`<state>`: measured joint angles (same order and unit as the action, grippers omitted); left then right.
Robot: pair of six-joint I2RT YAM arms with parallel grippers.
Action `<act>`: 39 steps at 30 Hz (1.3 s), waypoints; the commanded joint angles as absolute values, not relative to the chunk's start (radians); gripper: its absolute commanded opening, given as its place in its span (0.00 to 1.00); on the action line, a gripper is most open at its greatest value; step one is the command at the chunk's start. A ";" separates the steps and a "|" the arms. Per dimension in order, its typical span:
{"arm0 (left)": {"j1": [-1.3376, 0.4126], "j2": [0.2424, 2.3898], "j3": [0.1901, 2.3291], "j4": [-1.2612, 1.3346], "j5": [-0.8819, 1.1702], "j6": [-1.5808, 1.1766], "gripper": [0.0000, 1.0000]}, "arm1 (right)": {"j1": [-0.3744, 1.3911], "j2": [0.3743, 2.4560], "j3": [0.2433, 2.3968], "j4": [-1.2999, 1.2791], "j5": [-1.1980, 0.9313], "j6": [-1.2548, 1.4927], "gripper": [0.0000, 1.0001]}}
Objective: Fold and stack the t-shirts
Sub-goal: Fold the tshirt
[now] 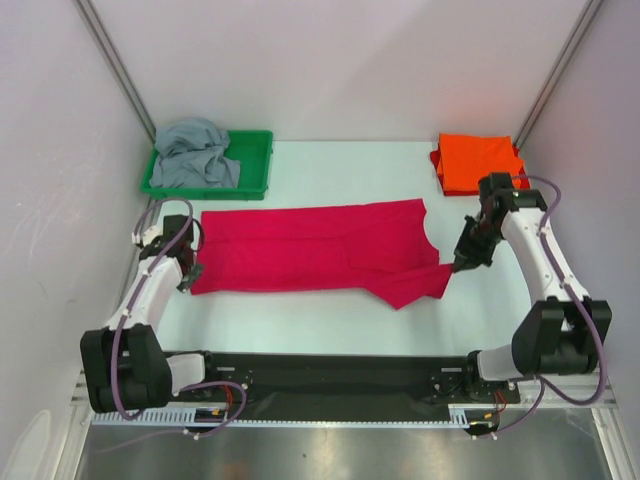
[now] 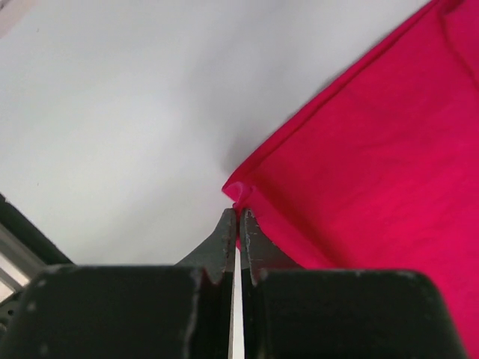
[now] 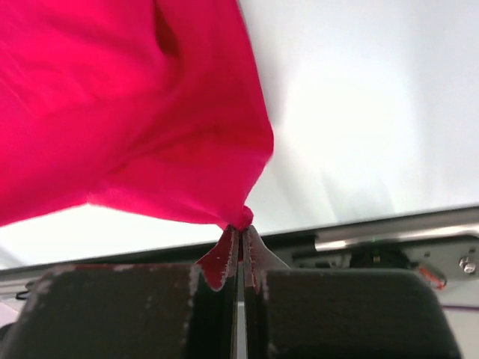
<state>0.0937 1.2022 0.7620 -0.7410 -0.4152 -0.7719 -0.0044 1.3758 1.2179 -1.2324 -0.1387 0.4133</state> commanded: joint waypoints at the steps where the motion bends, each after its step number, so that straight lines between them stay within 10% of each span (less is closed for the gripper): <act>1: 0.089 1.247 0.825 -0.675 -0.440 -0.687 0.00 | -0.003 1.460 1.336 -1.174 -0.117 0.357 0.00; 39: 0.089 1.733 1.216 -0.660 -0.344 -0.558 0.01 | 0.029 2.011 1.956 -1.209 -0.080 0.316 0.00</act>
